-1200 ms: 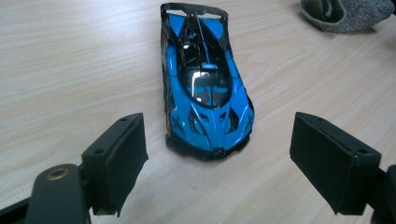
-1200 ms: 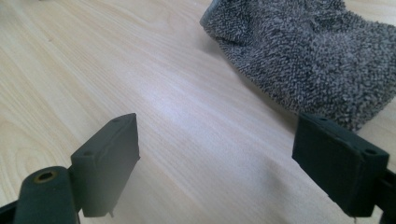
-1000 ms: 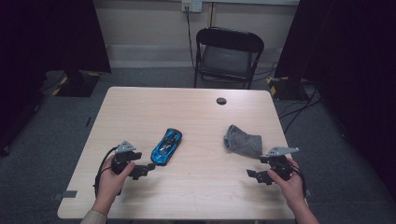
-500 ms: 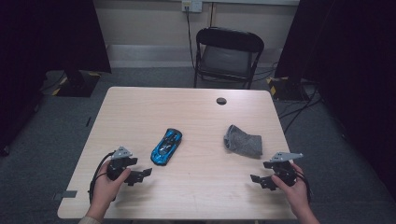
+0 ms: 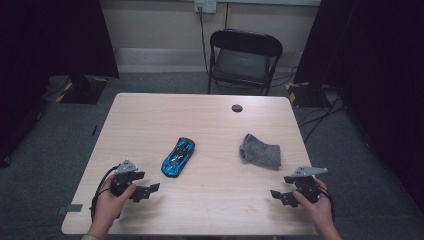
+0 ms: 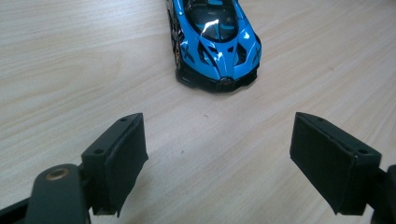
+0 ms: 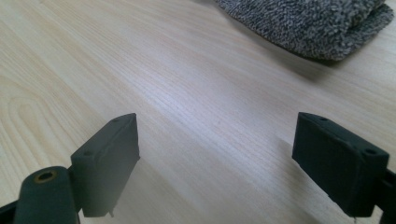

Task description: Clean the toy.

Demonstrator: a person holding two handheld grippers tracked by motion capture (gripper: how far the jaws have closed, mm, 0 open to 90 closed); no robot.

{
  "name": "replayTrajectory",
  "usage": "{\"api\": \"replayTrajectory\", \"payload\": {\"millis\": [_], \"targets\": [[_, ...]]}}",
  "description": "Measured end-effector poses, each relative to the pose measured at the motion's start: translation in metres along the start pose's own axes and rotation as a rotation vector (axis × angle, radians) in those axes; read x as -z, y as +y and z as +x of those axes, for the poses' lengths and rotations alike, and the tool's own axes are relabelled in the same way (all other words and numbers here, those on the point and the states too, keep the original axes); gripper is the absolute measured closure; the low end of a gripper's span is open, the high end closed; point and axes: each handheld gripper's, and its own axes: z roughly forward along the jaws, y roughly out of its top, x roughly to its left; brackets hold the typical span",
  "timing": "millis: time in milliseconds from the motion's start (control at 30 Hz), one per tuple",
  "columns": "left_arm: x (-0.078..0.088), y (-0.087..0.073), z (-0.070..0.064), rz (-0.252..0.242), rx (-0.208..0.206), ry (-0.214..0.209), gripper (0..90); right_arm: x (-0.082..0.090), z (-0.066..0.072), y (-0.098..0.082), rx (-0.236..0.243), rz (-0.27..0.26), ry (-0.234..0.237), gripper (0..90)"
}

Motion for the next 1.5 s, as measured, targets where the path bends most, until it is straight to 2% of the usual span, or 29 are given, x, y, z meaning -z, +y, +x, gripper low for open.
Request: {"api": "replayTrajectory", "payload": {"millis": [433, 667, 967, 1100, 1500], "targets": [[0.006, -0.007, 0.002, 0.003, -0.03, 0.005, 18.5, 0.001, -0.001, -0.005, 0.012, 0.019, -0.013, 14.2], [0.01, -0.01, 0.004, 0.007, -0.027, 0.007, 18.5, 0.001, -0.001, -0.008, 0.02, 0.028, -0.019, 14.2], [0.016, -0.015, 0.006, 0.005, -0.025, 0.011, 18.4, 0.003, -0.002, -0.011, 0.019, 0.03, -0.02, 14.2], [0.018, -0.016, 0.006, 0.003, -0.032, -0.002, 18.5, 0.005, -0.003, -0.012, 0.017, 0.029, -0.02, 14.2], [0.025, -0.021, 0.007, 0.021, -0.055, 0.002, 17.8, 0.011, -0.007, -0.02, 0.008, 0.022, -0.028, 14.2]]}}
